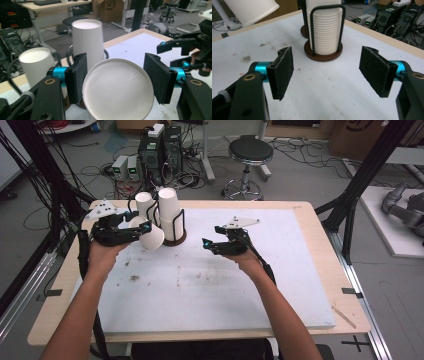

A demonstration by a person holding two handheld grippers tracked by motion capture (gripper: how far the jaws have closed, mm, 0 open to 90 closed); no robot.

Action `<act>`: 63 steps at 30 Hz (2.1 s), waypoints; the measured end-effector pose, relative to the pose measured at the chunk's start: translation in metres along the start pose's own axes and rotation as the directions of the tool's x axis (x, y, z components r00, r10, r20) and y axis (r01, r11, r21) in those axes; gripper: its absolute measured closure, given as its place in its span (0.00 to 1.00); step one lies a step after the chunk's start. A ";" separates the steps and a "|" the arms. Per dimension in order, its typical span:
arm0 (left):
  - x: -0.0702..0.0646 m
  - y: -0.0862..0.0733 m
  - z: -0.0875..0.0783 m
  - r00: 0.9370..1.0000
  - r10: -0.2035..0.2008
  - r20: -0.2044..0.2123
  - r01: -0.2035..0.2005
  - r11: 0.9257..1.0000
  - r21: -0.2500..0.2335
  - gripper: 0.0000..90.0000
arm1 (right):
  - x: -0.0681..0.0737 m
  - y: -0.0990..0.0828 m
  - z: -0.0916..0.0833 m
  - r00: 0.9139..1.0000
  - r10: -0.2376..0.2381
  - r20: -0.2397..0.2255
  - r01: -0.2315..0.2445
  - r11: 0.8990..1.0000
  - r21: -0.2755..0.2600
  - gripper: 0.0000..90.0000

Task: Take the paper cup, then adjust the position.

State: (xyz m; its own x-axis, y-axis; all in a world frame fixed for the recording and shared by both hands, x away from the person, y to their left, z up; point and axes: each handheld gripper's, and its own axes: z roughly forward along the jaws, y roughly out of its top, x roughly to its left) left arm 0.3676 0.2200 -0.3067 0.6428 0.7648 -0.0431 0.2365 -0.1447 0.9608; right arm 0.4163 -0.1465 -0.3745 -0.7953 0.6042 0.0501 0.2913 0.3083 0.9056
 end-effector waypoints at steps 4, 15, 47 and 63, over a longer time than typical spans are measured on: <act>-0.011 -0.004 0.003 1.000 0.017 0.023 -0.017 1.000 0.003 0.41 | -0.008 -0.007 -0.017 1.000 -0.019 0.008 0.019 1.000 -0.002 0.28; -0.032 -0.009 0.013 0.996 0.046 0.075 -0.047 0.999 0.004 0.41 | -0.027 -0.025 -0.047 1.000 0.000 0.006 0.000 1.000 0.001 0.26; -0.070 -0.025 0.025 0.971 0.099 0.217 -0.098 0.995 -0.016 0.41 | -0.012 -0.054 -0.081 0.995 -0.055 -0.086 0.050 0.997 -0.057 0.24; -0.105 -0.021 0.043 0.922 0.147 0.359 -0.153 0.988 -0.011 0.41 | 0.013 -0.053 -0.087 0.959 -0.105 -0.261 0.076 0.990 -0.119 0.23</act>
State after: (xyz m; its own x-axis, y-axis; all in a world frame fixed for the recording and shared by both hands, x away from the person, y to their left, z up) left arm 0.3265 0.1152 -0.3344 0.8889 0.4580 0.0027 0.1272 -0.2526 0.9592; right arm 0.3444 -0.2187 -0.3853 -0.9326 0.3552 0.0630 0.1647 0.2638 0.9504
